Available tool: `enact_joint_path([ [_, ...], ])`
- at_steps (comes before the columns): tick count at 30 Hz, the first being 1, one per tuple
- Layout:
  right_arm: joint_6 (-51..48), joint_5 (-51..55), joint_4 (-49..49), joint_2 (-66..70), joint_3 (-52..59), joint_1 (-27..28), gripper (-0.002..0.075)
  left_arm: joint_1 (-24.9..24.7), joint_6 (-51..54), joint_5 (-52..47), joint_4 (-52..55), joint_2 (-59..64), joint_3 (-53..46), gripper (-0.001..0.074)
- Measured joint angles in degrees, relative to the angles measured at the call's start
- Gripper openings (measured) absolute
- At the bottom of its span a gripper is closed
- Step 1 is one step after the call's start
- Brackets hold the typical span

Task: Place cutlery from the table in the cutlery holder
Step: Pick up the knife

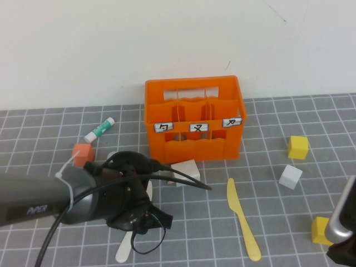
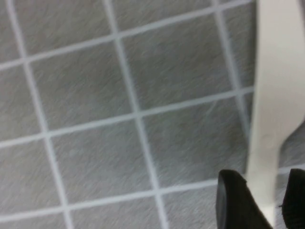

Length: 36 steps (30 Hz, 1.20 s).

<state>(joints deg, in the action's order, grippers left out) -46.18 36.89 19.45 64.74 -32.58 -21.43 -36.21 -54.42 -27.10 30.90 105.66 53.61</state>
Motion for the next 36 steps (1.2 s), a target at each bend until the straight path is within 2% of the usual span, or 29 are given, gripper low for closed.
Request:
enact_joint_path([
  [10, -0.07, 0.1, 0.13, 0.0, 0.0, 0.0, -0.0002, 0.0, -1.17, -2.71, -2.56, 0.0, 0.0, 0.0219],
  [19, -0.12, 0.1, 0.28, 0.0, 0.0, 0.0, -0.0002, 0.0, 7.65, -5.69, -14.61, 0.0, 0.0, 0.0219],
  [36, -0.83, 0.31, 1.52, 0.0, 0.0, 0.0, -0.0002, 0.0, 9.43, -7.69, -15.09, 2.72, 1.15, 0.0219],
])
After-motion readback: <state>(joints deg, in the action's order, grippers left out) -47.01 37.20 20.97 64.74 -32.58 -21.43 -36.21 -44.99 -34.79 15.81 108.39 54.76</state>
